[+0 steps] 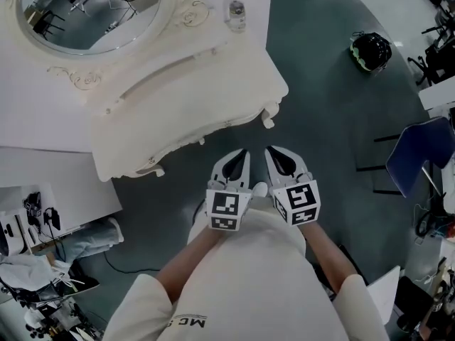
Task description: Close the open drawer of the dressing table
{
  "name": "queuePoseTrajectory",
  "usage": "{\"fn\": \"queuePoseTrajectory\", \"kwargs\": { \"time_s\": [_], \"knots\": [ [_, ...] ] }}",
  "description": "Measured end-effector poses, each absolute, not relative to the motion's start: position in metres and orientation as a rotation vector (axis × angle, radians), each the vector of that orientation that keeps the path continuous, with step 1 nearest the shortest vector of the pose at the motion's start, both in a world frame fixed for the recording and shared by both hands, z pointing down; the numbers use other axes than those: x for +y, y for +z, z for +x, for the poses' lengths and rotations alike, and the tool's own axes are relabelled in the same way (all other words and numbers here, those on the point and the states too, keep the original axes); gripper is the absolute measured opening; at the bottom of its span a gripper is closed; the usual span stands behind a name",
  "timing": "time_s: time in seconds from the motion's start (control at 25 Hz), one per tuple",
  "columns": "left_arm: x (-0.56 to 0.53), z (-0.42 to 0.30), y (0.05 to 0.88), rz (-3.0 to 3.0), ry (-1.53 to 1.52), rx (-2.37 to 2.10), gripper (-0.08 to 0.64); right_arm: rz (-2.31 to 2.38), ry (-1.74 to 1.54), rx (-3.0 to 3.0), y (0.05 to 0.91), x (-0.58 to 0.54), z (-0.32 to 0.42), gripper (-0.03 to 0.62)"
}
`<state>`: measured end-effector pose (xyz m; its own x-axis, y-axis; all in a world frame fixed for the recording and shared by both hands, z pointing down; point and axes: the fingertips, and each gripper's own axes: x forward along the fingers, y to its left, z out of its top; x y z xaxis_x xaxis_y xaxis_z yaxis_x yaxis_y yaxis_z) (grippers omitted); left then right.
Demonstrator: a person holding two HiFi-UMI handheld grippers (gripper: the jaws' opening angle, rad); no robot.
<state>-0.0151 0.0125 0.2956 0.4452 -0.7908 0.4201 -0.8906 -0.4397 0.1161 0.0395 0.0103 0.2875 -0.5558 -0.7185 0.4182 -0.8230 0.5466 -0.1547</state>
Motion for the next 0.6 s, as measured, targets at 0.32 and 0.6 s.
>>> {"fn": "queuePoseTrajectory", "kwargs": {
  "time_s": [0.32, 0.6],
  "knots": [
    [0.0166, -0.0072, 0.2947, 2.395, 0.463, -1.425, 0.008, 1.254, 0.502, -2.469, 0.2966, 0.0197, 0.0401, 0.002],
    [0.0144, -0.0067, 0.2916, 2.392, 0.434, -1.436, 0.008, 1.287, 0.49, -2.472, 0.2937, 0.021, 0.0438, 0.002]
  ]
}}
